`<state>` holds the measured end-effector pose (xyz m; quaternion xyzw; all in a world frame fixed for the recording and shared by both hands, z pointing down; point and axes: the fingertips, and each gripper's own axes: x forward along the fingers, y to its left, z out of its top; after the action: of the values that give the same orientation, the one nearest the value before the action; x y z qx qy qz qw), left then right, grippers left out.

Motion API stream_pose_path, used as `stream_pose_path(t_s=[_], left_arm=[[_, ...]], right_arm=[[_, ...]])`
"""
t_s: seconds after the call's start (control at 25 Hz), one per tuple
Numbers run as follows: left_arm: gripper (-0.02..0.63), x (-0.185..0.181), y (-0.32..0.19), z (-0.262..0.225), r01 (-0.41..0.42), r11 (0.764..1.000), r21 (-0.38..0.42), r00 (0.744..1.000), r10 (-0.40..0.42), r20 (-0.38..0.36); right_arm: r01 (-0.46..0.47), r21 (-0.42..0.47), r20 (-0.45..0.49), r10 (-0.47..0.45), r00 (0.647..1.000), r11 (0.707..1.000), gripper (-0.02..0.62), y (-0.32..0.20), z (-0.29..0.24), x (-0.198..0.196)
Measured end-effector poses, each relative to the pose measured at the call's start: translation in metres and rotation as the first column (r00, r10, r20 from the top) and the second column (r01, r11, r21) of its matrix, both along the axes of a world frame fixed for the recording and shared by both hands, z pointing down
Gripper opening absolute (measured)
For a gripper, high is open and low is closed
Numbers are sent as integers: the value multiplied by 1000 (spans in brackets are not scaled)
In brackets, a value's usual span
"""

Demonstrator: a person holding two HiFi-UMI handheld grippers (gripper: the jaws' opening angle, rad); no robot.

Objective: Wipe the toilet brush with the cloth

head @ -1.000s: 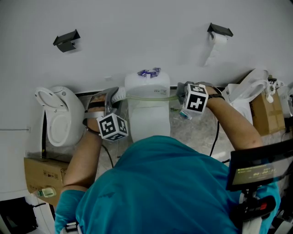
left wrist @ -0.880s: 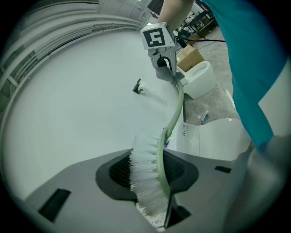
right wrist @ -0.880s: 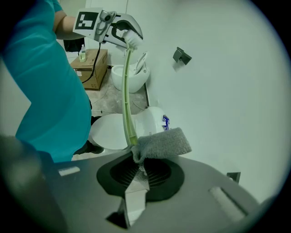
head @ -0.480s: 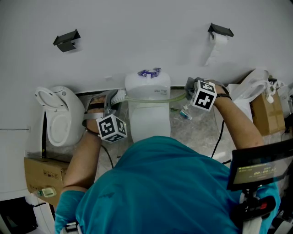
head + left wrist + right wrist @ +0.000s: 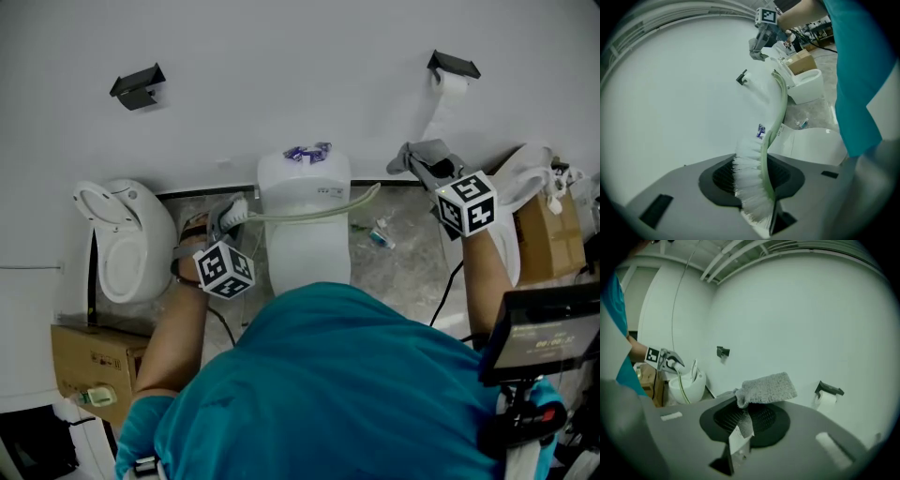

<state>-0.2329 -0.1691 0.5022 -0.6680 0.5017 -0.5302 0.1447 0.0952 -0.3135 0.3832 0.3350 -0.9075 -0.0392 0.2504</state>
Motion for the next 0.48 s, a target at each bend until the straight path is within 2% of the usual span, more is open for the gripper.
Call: stream_pose_path(t_s=[0.12,0.24,0.36,0.48], left_arm=[[153,-7,3,10,35,999,-34,995,-38,-89],[153,-9,5,22,68,994,-85,977,-83,-194],[153,-9,12,41,96,983,-156,935,-143,-324],[153,-9,20,67,114,963,-244,885,-210,-415]], right_arm=[[-4,-37,153,9,988,999,35,11,2,3],[21,-86,274,3,962,996,35,22,7,3],[54,-144,354,1,935,988,35,34,19,-1],[79,-187,404,4,915,979,35,43,32,-7]])
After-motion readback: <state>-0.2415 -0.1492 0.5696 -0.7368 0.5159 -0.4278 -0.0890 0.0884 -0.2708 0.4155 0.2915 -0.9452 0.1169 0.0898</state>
